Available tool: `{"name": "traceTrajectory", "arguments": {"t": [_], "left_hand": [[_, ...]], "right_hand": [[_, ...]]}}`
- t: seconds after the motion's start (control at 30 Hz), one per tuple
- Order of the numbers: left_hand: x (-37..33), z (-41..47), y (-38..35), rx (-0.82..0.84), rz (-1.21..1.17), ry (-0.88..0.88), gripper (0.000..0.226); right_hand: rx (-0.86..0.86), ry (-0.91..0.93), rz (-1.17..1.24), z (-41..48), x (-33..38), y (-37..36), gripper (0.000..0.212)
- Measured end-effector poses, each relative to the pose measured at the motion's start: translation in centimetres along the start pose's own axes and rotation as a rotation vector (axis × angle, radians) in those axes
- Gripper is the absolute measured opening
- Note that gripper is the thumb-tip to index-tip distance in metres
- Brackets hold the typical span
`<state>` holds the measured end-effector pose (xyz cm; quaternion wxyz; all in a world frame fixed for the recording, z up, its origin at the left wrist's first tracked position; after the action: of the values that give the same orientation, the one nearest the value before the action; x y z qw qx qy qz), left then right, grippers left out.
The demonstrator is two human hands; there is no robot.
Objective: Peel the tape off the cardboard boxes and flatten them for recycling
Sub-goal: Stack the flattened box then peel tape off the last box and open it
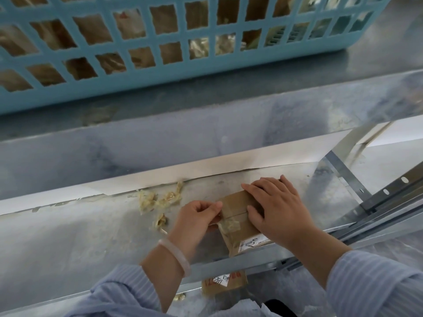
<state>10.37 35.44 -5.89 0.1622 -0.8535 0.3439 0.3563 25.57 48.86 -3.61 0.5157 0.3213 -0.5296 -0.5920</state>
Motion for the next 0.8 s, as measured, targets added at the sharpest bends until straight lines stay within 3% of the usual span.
{"name": "traceTrajectory", "arguments": {"t": [0.17, 0.27, 0.43, 0.57, 0.67, 0.73, 0.8], "left_hand": [[-1.3, -0.1, -0.8, 0.106, -0.214, 0.250, 0.017], [-1.8, 0.0, -1.0, 0.123, -0.259, 0.299, 0.016], [-2.1, 0.6, -1.1, 0.037, -0.129, 0.084, 0.021], [-1.6, 1.1, -1.0, -0.259, 0.373, -0.307, 0.020], [-0.5, 0.9, -0.7, -0.366, 0.518, -0.630, 0.023], [0.0, 0.9, -0.8, -0.370, 0.441, -0.583, 0.019], [-0.5, 1.0, -0.6, -0.248, 0.112, -0.311, 0.010]], "right_hand": [[-0.004, 0.002, -0.006, 0.1, 0.0, 0.1, 0.051], [0.004, -0.003, -0.006, 0.1, 0.0, 0.1, 0.051], [-0.001, -0.016, 0.001, 0.2, 0.1, 0.2, 0.052], [0.012, -0.024, 0.004, 0.3, 0.0, 0.3, 0.053], [0.006, -0.020, 0.018, 0.1, 0.0, 0.3, 0.052], [0.013, -0.023, 0.022, 0.0, 0.0, 0.2, 0.051], [0.026, -0.041, 0.023, 0.0, -0.1, 0.2, 0.050]]}}
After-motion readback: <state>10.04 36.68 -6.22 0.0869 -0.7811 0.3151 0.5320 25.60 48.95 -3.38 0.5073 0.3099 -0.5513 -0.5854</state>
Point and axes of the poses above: each hand's wrist, its own z-axis towards the middle knuckle, its own y-axis out of the back of the hand, x = y × z, the point moved 1 cm from there along z, towards the middle knuckle, and after that the axes turned 15 degrees about y, right-handed, at the moved point
